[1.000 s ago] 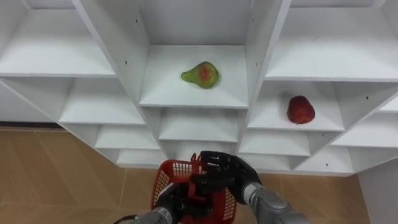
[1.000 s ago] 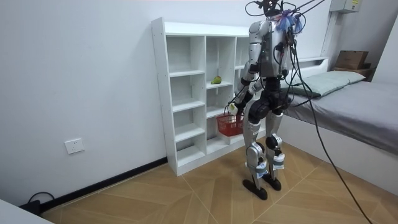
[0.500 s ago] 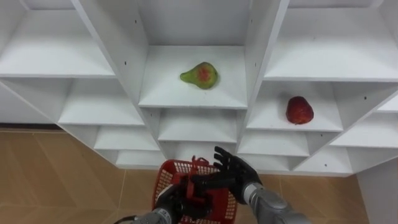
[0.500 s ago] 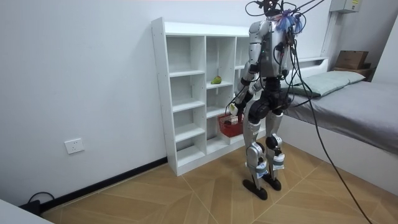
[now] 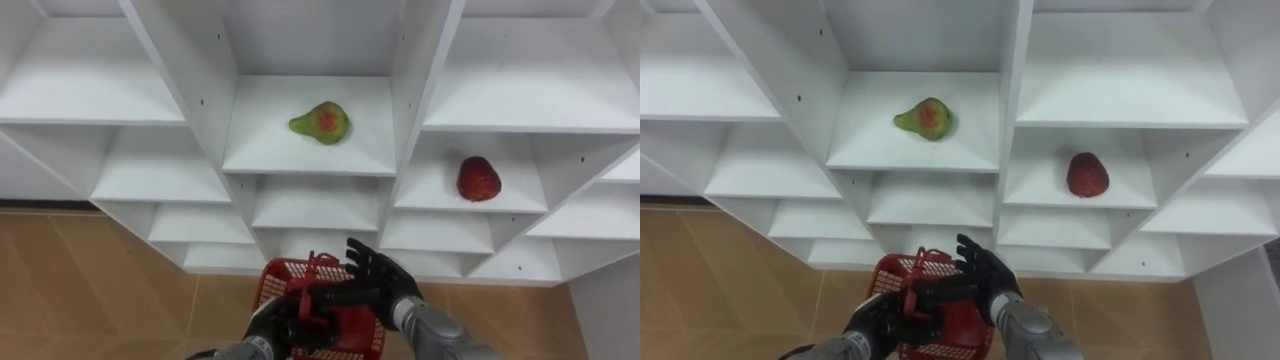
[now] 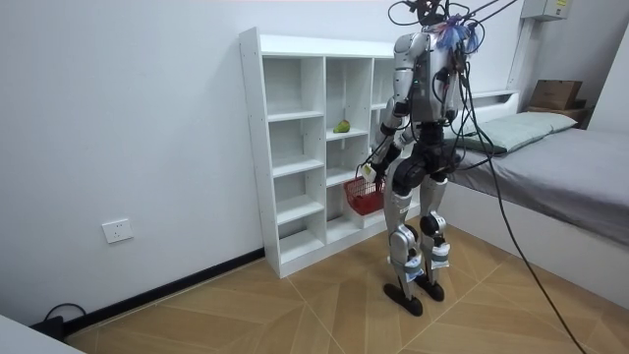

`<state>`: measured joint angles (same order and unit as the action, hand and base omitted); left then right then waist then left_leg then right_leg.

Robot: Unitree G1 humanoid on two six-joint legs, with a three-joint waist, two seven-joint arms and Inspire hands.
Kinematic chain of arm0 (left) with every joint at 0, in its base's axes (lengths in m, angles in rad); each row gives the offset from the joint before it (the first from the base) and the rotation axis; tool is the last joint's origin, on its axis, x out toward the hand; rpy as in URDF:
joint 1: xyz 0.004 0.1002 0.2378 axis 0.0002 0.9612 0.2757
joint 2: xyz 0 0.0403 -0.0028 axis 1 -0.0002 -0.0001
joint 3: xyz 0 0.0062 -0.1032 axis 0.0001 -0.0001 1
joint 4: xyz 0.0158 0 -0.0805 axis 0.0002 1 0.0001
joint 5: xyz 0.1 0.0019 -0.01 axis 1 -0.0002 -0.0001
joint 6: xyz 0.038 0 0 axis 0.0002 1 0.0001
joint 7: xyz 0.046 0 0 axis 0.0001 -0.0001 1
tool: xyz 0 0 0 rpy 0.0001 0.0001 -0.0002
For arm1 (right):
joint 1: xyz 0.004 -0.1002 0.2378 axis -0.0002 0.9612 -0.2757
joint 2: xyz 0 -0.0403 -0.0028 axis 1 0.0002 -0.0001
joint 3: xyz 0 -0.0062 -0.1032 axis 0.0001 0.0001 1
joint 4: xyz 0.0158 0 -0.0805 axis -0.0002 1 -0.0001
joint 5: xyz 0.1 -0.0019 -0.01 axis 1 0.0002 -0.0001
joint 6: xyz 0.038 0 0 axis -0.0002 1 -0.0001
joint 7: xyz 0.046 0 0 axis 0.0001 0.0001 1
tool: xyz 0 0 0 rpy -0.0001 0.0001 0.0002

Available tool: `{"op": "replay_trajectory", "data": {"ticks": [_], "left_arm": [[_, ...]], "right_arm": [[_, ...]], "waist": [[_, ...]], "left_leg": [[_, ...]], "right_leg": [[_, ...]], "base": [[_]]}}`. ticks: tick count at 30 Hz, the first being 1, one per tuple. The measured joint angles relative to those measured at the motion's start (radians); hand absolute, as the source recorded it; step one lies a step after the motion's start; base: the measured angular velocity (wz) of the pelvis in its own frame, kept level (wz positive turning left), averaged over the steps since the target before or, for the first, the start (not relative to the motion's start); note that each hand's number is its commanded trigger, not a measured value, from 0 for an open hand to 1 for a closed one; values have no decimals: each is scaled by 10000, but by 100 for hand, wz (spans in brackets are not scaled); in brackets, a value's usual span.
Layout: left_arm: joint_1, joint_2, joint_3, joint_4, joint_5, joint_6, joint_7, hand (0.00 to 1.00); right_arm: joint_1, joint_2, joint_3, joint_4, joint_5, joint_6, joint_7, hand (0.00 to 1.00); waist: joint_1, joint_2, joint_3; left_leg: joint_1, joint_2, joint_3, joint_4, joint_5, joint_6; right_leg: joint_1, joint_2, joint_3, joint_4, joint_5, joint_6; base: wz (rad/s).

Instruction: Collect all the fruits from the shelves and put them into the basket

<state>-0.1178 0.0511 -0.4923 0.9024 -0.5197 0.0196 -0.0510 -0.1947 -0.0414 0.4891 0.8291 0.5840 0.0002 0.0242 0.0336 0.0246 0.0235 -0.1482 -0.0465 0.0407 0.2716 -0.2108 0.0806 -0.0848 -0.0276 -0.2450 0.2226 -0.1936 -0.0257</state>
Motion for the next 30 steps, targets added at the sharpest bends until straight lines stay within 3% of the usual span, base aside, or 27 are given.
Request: {"op": "replay_trajectory", "data": {"ticks": [8, 10, 17, 19, 22, 24, 30], "left_arm": [[33, 162, 257, -1, 5, -99, 15, 100], [96, 210, 264, -1, 4, -107, 73, 100], [138, 384, 378, -2, -21, -168, 307, 100], [174, 363, 452, -3, -21, -182, 421, 100], [175, 380, 681, 24, -371, -211, 484, 100], [268, 375, 787, 56, -548, -209, 542, 100], [383, 365, 1182, -28, -763, -209, 673, 100]], "right_arm": [[199, -25, -3, -267, -601, -5, -26, 0], [207, -32, -2, -320, -1374, -4, -102, 0], [416, -651, 61, -2105, -4609, -202, -619, 0], [563, -725, 125, -2292, -5483, -199, -679, 0], [790, -924, 303, -3142, -6797, -124, -694, 0], [892, -1096, 298, -3729, -7461, -57, -830, 0], [993, -1420, 389, -5134, -9349, 60, -996, 0]], "waist": [[13, -114, 5], [-3, -125, 5], [50, -249, 0], [112, -322, -21], [264, -599, -44], [301, -774, -115], [568, -901, -137]], "left_leg": [[88, -3, -23, -48, 1, 2], [180, -9, -25, -72, 1, 2], [348, -8, -67, -79, 1, 2], [576, -7, -56, -194, 1, 2], [704, 6, -41, -231, 2, 0], [766, -3, -95, -222, 3, -1], [993, -14, -155, -245, 2, 0]], "right_leg": [[55, -5, -6, -5, 0, 0], [140, -14, -29, -13, 0, 0], [304, -10, -50, -19, -1, 1], [463, -5, -28, -16, -3, 4], [567, 13, 17, -25, -4, 4], [657, 14, 4, -39, -4, 5], [891, 9, -43, -45, -3, 5]], "base": [[-1], [0], [0], [-3], [-5], [8], [2]]}}
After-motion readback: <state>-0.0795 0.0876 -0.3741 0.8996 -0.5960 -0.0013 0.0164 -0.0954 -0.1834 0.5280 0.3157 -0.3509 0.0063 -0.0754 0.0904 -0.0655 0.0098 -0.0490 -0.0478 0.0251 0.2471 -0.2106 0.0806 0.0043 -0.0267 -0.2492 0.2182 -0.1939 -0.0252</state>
